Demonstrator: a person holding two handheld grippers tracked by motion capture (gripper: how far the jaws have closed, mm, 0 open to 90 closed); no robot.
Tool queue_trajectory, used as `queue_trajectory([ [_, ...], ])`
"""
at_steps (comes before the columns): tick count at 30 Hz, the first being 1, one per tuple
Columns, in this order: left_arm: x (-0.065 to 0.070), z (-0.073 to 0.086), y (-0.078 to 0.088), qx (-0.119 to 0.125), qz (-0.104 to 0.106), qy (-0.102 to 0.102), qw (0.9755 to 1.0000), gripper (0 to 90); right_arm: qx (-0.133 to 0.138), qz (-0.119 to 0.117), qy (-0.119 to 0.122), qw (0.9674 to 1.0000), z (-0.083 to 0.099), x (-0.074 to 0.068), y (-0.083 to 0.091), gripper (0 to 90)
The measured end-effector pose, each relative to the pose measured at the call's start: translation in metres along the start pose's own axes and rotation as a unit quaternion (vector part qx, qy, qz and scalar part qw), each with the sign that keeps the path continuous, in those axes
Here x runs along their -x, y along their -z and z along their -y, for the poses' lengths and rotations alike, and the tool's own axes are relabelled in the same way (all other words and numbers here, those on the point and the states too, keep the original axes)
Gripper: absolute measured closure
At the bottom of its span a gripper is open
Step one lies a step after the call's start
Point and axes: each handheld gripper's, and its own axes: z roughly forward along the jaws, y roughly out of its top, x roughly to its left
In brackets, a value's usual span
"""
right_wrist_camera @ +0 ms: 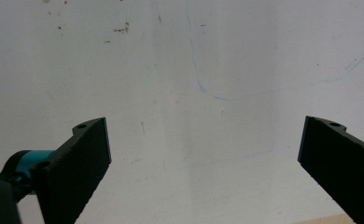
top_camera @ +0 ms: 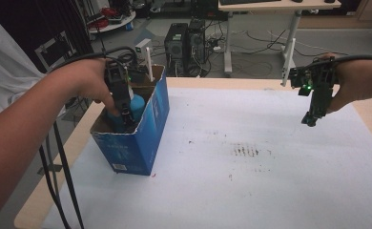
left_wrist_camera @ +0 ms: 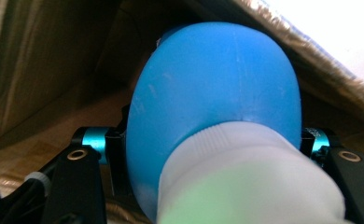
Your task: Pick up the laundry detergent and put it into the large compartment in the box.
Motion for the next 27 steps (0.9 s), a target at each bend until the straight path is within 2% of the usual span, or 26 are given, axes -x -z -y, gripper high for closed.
queue_trajectory([
  [4, -0.0001, -0.0002, -0.0065, -0.006, 0.001, -0.007, 1.0000, 37.2, 0.001, -0.001, 0.003, 1.0000, -0.0017, -0.0003, -0.0007, 1.5],
  [5, -0.0003, -0.0001, -0.0067, 0.001, 0.001, -0.005, 1.0000, 37.2, 0.000, 0.000, 0.000, 1.0000, -0.0024, -0.0010, -0.0007, 1.5],
  [12, -0.0029, 0.0023, -0.0072, 0.002, 0.004, -0.008, 1.0000, 37.1, 0.004, 0.000, 0.004, 1.0000, -0.0037, -0.0022, 0.0009, 1.5],
  [21, -0.0065, -0.0002, -0.0080, 0.007, 0.010, 0.009, 0.9999, 36.2, 0.002, 0.001, -0.001, 1.0000, -0.0016, -0.0028, 0.0023, 1.5],
  [27, -0.0060, -0.0008, -0.0050, 0.010, 0.013, 0.003, 0.9999, 32.2, 0.002, 0.001, -0.002, 1.0000, 0.0004, -0.0021, 0.0031, 1.5],
])
